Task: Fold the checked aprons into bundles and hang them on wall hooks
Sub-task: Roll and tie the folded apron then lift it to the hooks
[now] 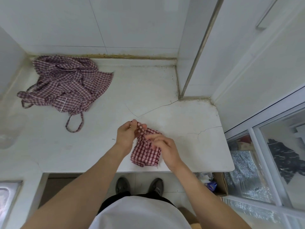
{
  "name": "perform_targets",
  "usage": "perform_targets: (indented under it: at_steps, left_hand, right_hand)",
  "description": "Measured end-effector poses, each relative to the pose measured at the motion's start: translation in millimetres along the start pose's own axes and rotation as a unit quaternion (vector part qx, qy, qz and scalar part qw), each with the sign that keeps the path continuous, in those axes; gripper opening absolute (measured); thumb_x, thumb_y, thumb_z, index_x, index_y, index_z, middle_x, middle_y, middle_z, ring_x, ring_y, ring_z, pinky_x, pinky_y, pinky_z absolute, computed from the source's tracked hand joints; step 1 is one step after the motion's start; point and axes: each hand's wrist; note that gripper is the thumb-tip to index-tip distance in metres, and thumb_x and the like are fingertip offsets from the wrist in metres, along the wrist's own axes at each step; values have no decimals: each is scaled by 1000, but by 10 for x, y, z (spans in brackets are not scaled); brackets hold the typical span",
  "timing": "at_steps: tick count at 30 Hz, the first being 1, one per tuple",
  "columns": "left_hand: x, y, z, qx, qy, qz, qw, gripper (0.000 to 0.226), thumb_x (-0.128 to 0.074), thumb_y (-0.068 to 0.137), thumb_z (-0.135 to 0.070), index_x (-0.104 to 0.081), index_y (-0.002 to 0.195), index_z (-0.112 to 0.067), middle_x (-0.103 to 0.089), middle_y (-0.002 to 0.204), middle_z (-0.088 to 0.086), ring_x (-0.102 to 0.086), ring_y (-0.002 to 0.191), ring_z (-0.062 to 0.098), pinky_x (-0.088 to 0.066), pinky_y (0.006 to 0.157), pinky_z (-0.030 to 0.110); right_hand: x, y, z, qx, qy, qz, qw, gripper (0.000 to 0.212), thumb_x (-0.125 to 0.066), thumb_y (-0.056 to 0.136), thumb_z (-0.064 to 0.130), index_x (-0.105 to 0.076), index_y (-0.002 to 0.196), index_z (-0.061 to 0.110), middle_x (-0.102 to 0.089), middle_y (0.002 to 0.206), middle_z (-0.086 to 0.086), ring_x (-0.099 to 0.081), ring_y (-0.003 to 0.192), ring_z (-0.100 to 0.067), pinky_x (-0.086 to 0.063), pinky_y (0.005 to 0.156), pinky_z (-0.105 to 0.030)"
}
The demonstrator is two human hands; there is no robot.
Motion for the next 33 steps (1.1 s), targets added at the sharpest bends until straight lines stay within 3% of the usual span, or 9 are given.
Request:
perform_targets:
  at_steps: [2, 5, 9, 12, 16, 20, 23, 28, 33]
  left_hand:
    - [-61, -40, -66, 31, -87, -19, 996, 28, -44, 106, -23, -59, 92, -4, -71, 78, 12, -70, 67, 23, -58, 68, 33]
    - [-120, 21, -148, 80, -89, -71, 990, 30, -41, 108, -20, -54, 83, -10, -55, 62, 3, -57, 46, 16, -50, 56, 29]
    - [-221, 120, -226, 127, -80, -162, 975, 34, -41, 105, -18, -51, 73, -11, -46, 55, 1, -43, 32, 13, -35, 35, 18]
    - [-305, 133, -248, 117, -87, -165, 975, 35, -44, 105, -15, -53, 72, -9, -47, 51, 2, -42, 30, 13, -37, 35, 19]
    - [-339, 27, -299, 33, 8, -66, 997, 31, -46, 105, -16, -59, 80, -5, -56, 56, 6, -56, 38, 16, -48, 42, 25]
    - [-394, 4, -605, -85, 124, 79, 985, 24, -55, 101, -13, -67, 84, -1, -69, 69, 12, -66, 55, 22, -56, 50, 25]
    - [-561, 33, -940, -174, 195, 157, 952, 21, -61, 97, -10, -73, 80, -8, -70, 72, 7, -66, 64, 24, -58, 56, 27]
    - [-1045, -3, -1607, -278, 301, 242, 880, 22, -66, 95, -18, -75, 77, -10, -73, 74, 9, -69, 67, 20, -60, 75, 45]
    - [-1543, -151, -2228, -358, 322, 281, 830, 23, -67, 94, -23, -74, 75, -12, -69, 73, 20, -63, 61, 28, -58, 70, 52]
  right_hand:
    - [-79, 34, 65, -7, 158, 12, 987, 24, -47, 79, 8, -59, 60, -1, -71, 85, -18, -67, 98, -31, -49, 97, -32]
    - [-48, 31, 123, -24, 269, 8, 963, 29, -47, 84, 12, -43, 55, 10, -41, 60, -11, -48, 64, -27, -46, 76, -35]
    - [11, -51, 197, -12, 182, 15, 983, 41, -41, 98, 11, -35, 58, 15, -27, 61, -4, -33, 61, -18, -37, 69, -28]
    - [83, -162, 265, 13, 117, 38, 992, 34, -41, 98, 18, -29, 66, 13, -21, 65, -10, -27, 65, -24, -34, 67, -28]
    - [231, -228, 326, 13, 34, 49, 998, 34, -41, 99, 25, -37, 67, 16, -33, 63, 2, -32, 67, -23, -36, 68, -29]
    - [446, -174, 572, -1, 29, -3, 1000, 40, -43, 102, 11, -48, 63, 7, -51, 63, -9, -50, 70, -24, -44, 75, -30]
    - [611, -87, 825, 6, 21, -54, 998, 34, -48, 100, 4, -66, 71, 1, -71, 83, -20, -66, 85, -31, -53, 83, -33]
    - [948, 133, 1439, 23, -52, -169, 984, 22, -57, 94, 6, -76, 84, 5, -76, 95, -11, -69, 101, -26, -55, 91, -31]
    - [1248, 254, 2034, 69, -256, -308, 914, 32, -69, 88, 25, -66, 118, 13, -65, 116, 2, -61, 108, -14, -47, 97, -29]
Point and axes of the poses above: each hand's wrist, its own y-axis towards the middle knuckle, its own x-axis out of the back of the hand, z = x × y
